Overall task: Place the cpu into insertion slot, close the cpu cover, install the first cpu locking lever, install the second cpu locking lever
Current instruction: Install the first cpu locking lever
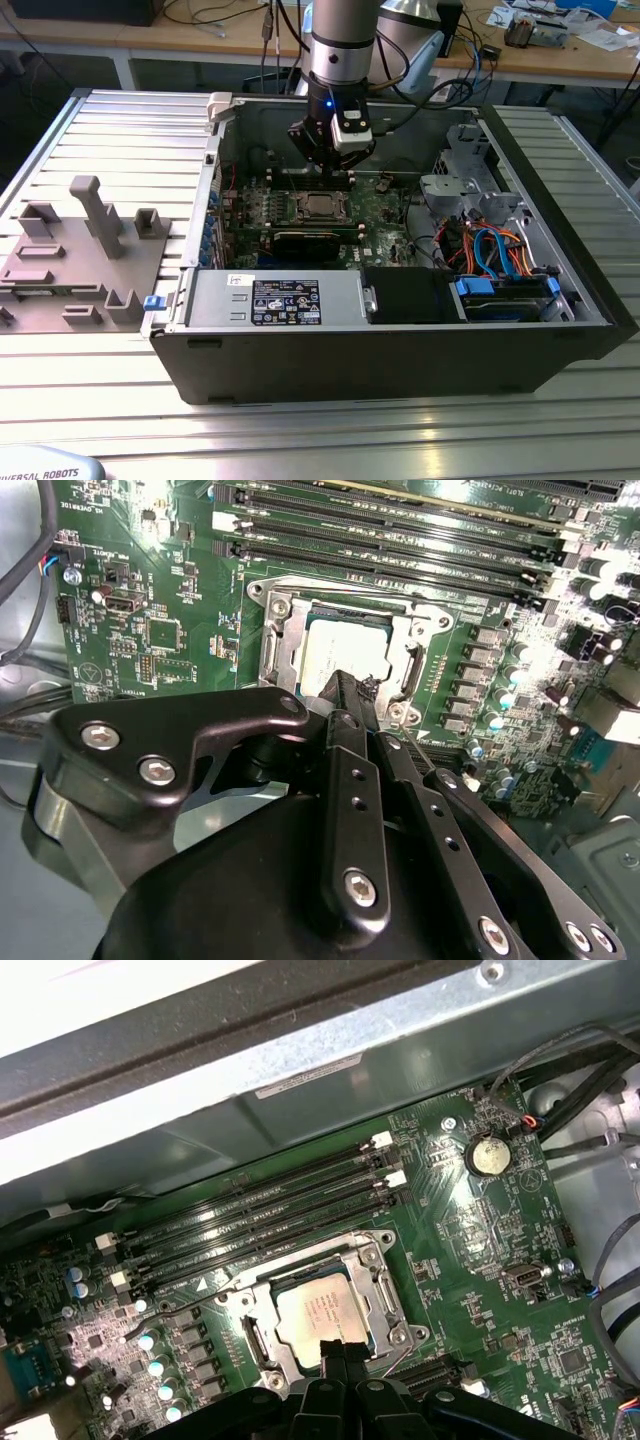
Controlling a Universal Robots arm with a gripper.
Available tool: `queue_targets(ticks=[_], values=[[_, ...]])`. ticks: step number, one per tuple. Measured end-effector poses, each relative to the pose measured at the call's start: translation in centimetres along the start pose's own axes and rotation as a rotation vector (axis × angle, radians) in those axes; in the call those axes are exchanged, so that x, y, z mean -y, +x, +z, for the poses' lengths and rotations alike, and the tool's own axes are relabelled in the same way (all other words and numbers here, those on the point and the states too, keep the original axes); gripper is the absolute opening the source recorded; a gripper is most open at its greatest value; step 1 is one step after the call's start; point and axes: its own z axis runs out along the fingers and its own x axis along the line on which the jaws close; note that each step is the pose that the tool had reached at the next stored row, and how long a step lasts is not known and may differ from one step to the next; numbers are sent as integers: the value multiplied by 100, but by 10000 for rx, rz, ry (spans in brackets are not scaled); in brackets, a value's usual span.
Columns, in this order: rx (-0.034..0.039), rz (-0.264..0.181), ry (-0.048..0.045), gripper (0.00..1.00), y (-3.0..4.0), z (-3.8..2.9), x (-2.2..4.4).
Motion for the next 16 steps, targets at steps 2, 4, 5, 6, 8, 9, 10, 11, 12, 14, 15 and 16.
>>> queue_targets(ticks=[2, 4, 5, 6, 8, 9, 10, 11, 12, 14, 15, 16], values=[[0, -15, 0, 11, 0, 0, 0], [1, -27, 0, 11, 0, 0, 0], [1, -32, 0, 11, 0, 0, 0], [1, -40, -1, 11, 0, 1, 0], [1, -54, 0, 11, 0, 1, 0], [1, -60, -1, 11, 0, 1, 0], [1, -70, 0, 11, 0, 1, 0], [2, -75, 0, 11, 0, 1, 0], [2, -81, -1, 11, 0, 1, 0], [2, -91, -1, 11, 0, 2, 0], [3, -102, -1, 11, 0, 2, 0], [2, -107, -2, 11, 0, 2, 0]])
